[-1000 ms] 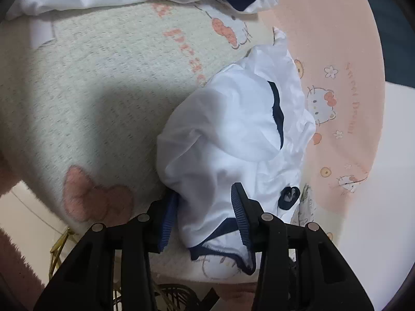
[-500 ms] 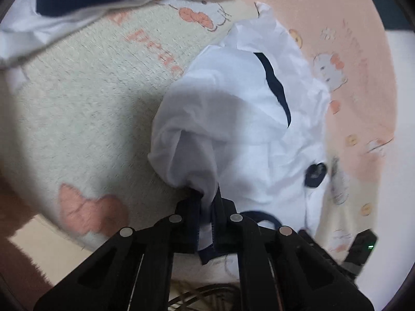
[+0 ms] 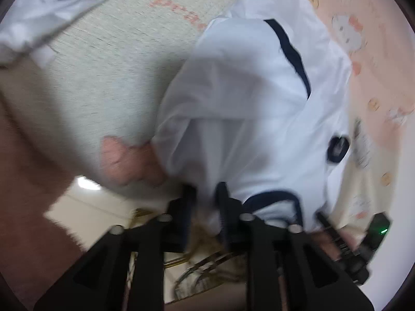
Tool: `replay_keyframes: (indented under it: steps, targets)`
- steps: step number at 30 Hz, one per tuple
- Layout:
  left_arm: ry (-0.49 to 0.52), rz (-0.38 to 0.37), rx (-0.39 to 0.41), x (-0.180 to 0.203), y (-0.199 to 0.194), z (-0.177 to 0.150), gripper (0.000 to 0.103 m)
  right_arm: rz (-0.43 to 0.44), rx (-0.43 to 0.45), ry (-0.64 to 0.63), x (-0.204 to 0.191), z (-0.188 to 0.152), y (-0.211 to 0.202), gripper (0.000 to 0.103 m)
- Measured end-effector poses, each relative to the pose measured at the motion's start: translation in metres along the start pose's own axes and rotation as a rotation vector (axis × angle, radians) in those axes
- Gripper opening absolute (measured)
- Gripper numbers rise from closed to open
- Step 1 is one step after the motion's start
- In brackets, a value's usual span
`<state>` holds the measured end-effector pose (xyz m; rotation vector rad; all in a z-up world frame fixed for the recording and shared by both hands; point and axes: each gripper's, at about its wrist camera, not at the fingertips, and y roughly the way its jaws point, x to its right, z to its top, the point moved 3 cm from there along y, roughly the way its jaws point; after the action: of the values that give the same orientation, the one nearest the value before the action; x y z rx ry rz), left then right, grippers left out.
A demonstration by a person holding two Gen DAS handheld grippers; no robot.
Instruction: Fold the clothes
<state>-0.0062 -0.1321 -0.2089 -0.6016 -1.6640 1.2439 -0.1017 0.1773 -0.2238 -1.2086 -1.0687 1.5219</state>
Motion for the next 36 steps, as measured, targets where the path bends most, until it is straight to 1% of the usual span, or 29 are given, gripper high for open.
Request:
replay_keyframes:
  steps: [3,5,7,8,9,10,11,12,14,16,17,19,20,22,23,25,26,27,29,30,32,33,34,36]
  targets:
    - [0.095,0.050,0.022,0.005,-0.021,-0.005,0.035,-0.001,0.047,0.018,0.004,-0.002,-0.020,0.035]
    - [0.165,0.083,0.072,0.014,-0.035,0.001,0.035,-0.020,0.113,0.021,0.005,0.004,-0.038,0.035]
    - [0.250,0.094,0.142,0.027,-0.042,0.011,0.035,-0.032,0.189,-0.010,-0.002,0.017,-0.052,0.035]
    - [0.279,0.083,0.164,0.035,-0.038,0.019,0.035,-0.026,0.220,-0.031,-0.005,0.023,-0.058,0.037]
    - [0.302,0.072,0.167,0.043,-0.030,0.027,0.035,-0.006,0.242,-0.057,-0.002,0.026,-0.065,0.038]
    - [0.322,0.066,0.156,0.050,-0.020,0.035,0.035,0.010,0.249,-0.083,-0.003,0.032,-0.061,0.038]
    - [0.333,0.069,0.148,0.056,-0.012,0.041,0.035,0.005,0.235,-0.109,-0.009,0.040,-0.049,0.038]
    - [0.329,0.093,0.138,0.059,-0.004,0.044,0.035,-0.005,0.217,-0.134,-0.014,0.047,-0.037,0.038]
    - [0.326,0.157,0.093,0.059,0.011,0.045,0.035,-0.059,0.150,-0.164,-0.010,0.046,-0.011,0.038]
    - [0.358,0.175,0.045,0.056,0.014,0.036,0.035,-0.048,0.116,-0.144,-0.006,0.041,-0.005,0.039]
    - [0.363,0.164,0.031,0.055,0.013,0.034,0.035,-0.042,0.098,-0.134,-0.004,0.039,-0.002,0.039]
    - [0.346,0.085,0.030,0.058,0.003,0.035,0.035,-0.028,0.066,-0.116,-0.001,0.034,0.003,0.039]
    - [0.343,0.059,0.050,0.061,-0.003,0.039,0.035,-0.003,0.067,-0.112,0.000,0.031,0.000,0.040]
    - [0.352,0.047,0.145,0.070,-0.017,0.053,0.035,0.047,0.110,-0.086,0.001,0.037,-0.010,0.040]
    - [0.353,0.053,0.173,0.073,-0.020,0.061,0.035,0.068,0.132,-0.069,0.001,0.042,-0.015,0.040]
    - [0.343,0.095,0.160,0.075,-0.008,0.079,0.035,0.089,0.187,-0.037,0.001,0.057,-0.023,0.040]
    - [0.346,0.116,0.131,0.077,0.001,0.082,0.034,0.091,0.212,-0.026,0.001,0.066,-0.025,0.045]
    - [0.373,0.145,0.111,0.080,0.007,0.083,0.033,0.076,0.217,-0.024,0.000,0.075,-0.022,0.048]
    - [0.437,0.205,0.074,0.088,0.017,0.083,0.033,0.045,0.174,-0.042,0.000,0.089,-0.005,0.048]
    - [0.477,0.217,0.066,0.093,0.015,0.083,0.033,0.041,0.137,-0.061,0.002,0.092,0.001,0.048]
    - [0.528,0.182,0.070,0.102,0.004,0.088,0.033,0.038,0.072,-0.098,0.004,0.099,0.011,0.048]
    - [0.540,0.160,0.084,0.106,-0.004,0.095,0.034,0.065,0.084,-0.113,0.002,0.103,0.002,0.047]
    - [0.532,0.132,0.117,0.108,-0.014,0.107,0.034,0.090,0.095,-0.113,0.002,0.109,-0.006,0.047]
    - [0.498,0.104,0.194,0.108,-0.029,0.141,0.035,0.134,0.138,-0.092,0.007,0.128,-0.023,0.048]
